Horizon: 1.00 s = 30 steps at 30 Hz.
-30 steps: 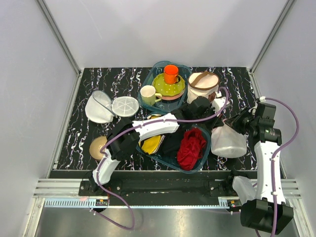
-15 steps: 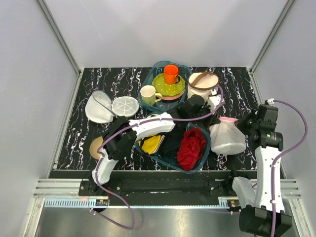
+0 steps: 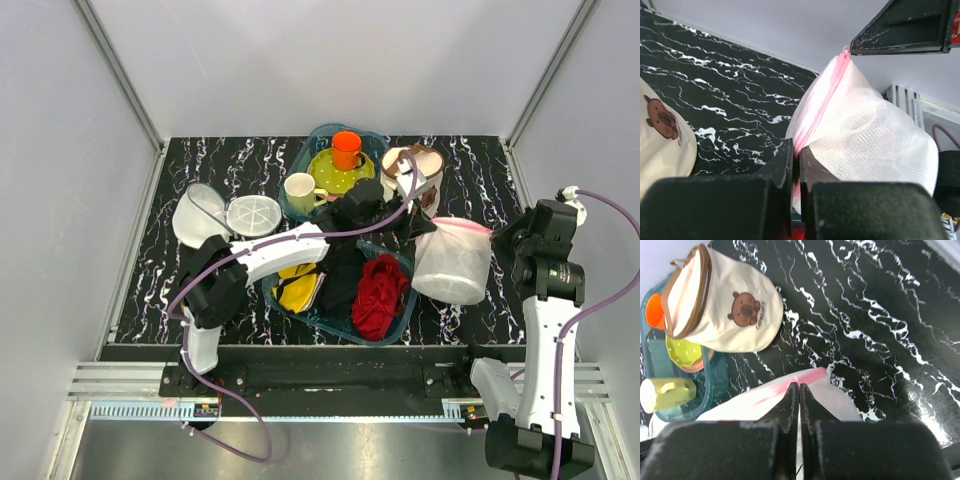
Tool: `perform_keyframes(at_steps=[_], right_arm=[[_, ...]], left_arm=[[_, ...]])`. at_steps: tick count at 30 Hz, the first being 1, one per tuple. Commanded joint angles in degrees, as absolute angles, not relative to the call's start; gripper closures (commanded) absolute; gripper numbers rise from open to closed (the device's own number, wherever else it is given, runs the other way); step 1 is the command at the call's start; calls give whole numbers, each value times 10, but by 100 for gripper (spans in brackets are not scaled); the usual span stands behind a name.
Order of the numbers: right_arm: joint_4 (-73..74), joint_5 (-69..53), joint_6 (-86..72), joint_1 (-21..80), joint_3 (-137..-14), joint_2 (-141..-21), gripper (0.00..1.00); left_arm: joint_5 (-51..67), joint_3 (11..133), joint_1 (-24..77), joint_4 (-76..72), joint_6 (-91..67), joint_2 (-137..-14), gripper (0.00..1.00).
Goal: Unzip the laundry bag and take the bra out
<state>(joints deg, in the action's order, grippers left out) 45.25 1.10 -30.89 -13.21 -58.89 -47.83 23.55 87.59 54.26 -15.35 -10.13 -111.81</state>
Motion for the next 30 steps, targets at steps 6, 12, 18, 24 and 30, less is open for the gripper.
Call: perform_keyframes(at_steps=[6,12,18,24,30], right_arm=[[425,105,-301,-140,-614,-504,100],[417,91,-308,-142,-620,-506,100],[434,87,-308,-142,-653,-498,100],[428,50,-306,-142,-624,-490,100],[424,32,-308,-142,-611,-486,100]], left_arm=[[254,867,512,-293,-157,-1046,100],[254,859,512,-321,-173,-1052,100],[254,947,512,-262,-189,-1115,43],[258,980,512,-197,-174,-1129,19],[282,991,524,-163,-147,-1130,23]])
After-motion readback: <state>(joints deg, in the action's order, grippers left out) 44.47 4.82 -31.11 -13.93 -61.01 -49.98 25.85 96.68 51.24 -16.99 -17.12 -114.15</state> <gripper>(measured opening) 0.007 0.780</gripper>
